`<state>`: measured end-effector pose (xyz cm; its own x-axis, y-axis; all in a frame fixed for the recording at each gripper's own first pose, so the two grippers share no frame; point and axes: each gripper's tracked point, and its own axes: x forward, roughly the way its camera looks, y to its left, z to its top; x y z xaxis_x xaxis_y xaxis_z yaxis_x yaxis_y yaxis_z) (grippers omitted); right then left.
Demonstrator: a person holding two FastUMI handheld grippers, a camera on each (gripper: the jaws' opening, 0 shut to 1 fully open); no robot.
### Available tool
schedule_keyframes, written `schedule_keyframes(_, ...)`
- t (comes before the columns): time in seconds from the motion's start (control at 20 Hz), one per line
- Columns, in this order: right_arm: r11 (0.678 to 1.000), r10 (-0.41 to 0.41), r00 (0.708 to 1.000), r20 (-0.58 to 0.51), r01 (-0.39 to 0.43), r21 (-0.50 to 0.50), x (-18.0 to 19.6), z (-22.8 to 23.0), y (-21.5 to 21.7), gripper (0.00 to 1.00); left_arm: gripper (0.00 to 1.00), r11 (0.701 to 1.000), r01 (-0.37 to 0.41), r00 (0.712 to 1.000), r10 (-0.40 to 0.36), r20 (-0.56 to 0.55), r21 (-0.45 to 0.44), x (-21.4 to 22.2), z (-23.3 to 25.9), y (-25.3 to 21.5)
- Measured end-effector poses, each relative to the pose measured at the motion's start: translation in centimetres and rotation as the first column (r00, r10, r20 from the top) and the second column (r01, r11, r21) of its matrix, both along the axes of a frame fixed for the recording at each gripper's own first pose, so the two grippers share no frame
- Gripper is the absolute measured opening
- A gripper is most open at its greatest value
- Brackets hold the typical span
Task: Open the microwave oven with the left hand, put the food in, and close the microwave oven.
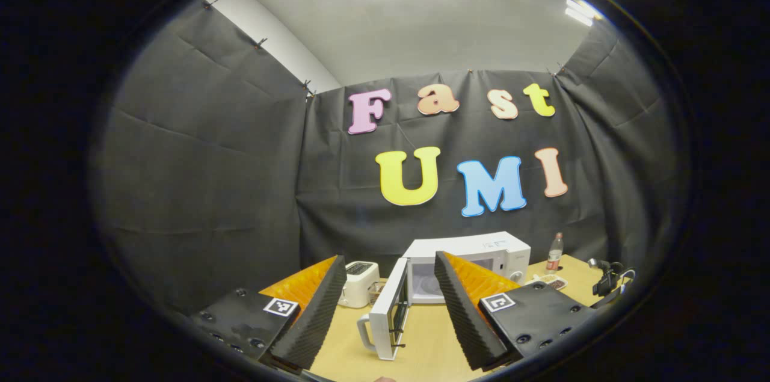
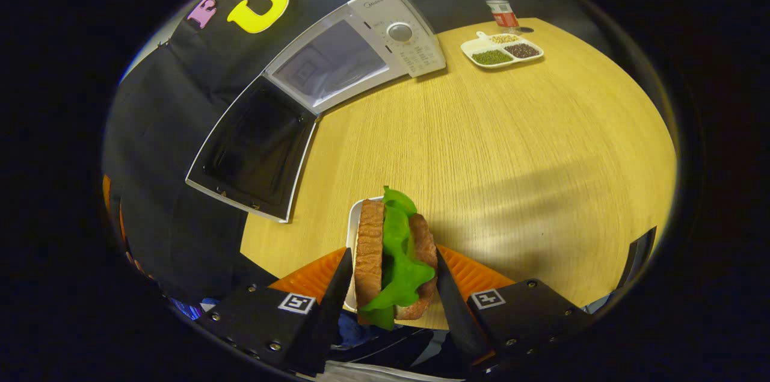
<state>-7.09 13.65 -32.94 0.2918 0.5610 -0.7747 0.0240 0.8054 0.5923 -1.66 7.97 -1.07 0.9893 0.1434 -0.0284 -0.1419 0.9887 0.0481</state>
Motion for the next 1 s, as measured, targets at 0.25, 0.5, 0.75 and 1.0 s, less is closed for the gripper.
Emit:
schedule_keyframes(0.25,0.999,0.037,0.999,0.008,-0.037,-0.004,-0.2,1.0,0.1,0.41,0.94,1.0,-0.014,1.0,0.014,0.011,-0.001,-0.2,0.3,0.3)
schedule_keyframes(0.5,1.0,0.022,0.997,0.078,-0.022,0.002,1.3,4.2,0.3,0.41,0.94,1.0,-0.014,0.999,0.014,0.03,-0.001,0.9,0.6,1.4)
schedule_keyframes(0.75,0.999,-0.039,0.99,0.137,0.035,0.036,5.0,7.6,2.2,0.41,0.99,0.999,0.019,0.999,-0.017,0.043,-0.045,3.7,-0.1,2.5)
schedule_keyframes(1.0,0.997,-0.077,0.969,0.233,0.072,0.031,9.5,9.5,5.3,0.41,0.99,0.998,0.028,0.999,-0.026,0.047,-0.048,6.1,-0.6,5.5)
